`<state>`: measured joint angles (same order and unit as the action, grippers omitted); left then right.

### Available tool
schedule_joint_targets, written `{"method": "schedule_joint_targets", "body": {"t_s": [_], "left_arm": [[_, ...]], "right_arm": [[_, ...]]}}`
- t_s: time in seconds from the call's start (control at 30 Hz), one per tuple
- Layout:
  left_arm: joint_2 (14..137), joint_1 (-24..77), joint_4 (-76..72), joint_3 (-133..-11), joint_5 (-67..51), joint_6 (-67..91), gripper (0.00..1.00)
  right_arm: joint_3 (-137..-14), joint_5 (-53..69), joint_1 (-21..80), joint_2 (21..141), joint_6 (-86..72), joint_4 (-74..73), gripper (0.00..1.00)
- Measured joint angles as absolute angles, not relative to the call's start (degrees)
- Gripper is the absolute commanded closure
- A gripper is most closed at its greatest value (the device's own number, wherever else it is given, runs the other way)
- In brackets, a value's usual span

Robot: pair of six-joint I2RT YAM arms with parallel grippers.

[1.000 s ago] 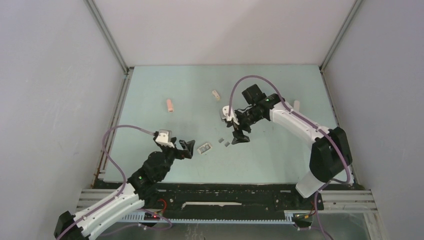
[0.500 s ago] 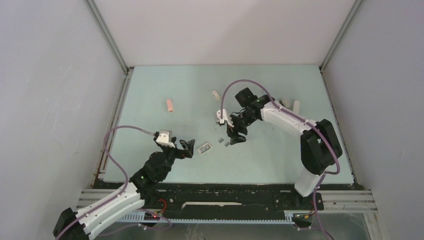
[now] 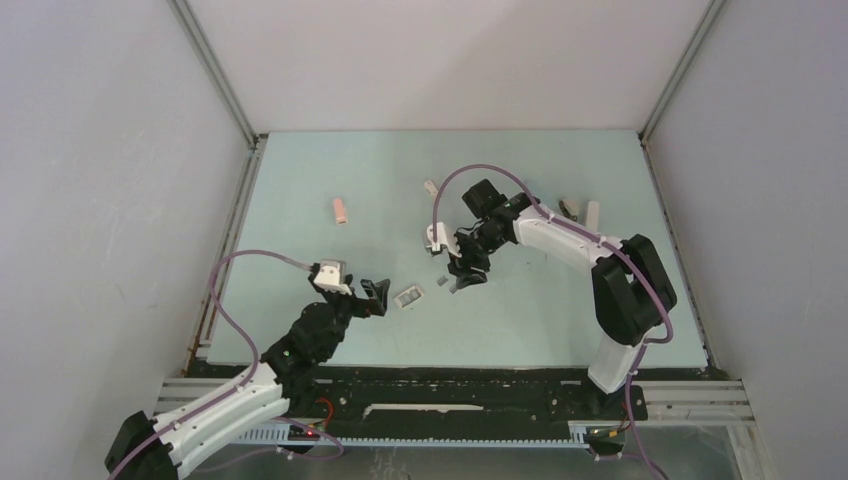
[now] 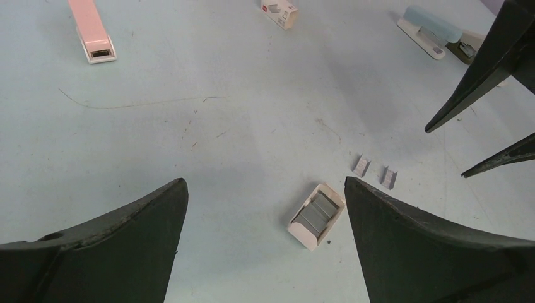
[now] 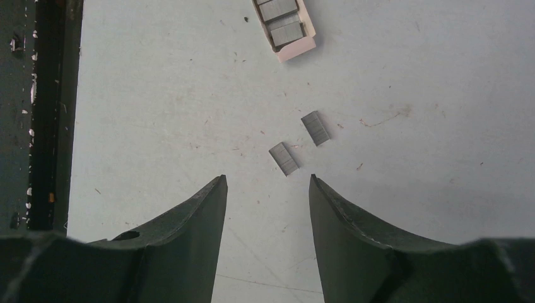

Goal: Unload the staples from the stapler
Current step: Pick up the staple from the center of the board.

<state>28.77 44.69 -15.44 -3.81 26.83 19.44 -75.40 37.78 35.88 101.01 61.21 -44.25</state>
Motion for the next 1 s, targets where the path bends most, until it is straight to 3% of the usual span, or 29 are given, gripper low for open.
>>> {"method": "schedule_joint_targets", "body": {"t_s": [0.6, 1.0], "left_arm": [[28.71, 44.53, -15.79, -3.81, 26.85, 19.44, 0.00], [28.71, 44.53, -15.79, -3.81, 26.89, 19.46, 0.00]], "right_arm": [[-75.40, 36.91, 36.07, 102.56, 60.51, -43.88, 0.46], [-75.40, 34.52, 36.21, 103.92, 59.70, -43.57, 0.58]]}}
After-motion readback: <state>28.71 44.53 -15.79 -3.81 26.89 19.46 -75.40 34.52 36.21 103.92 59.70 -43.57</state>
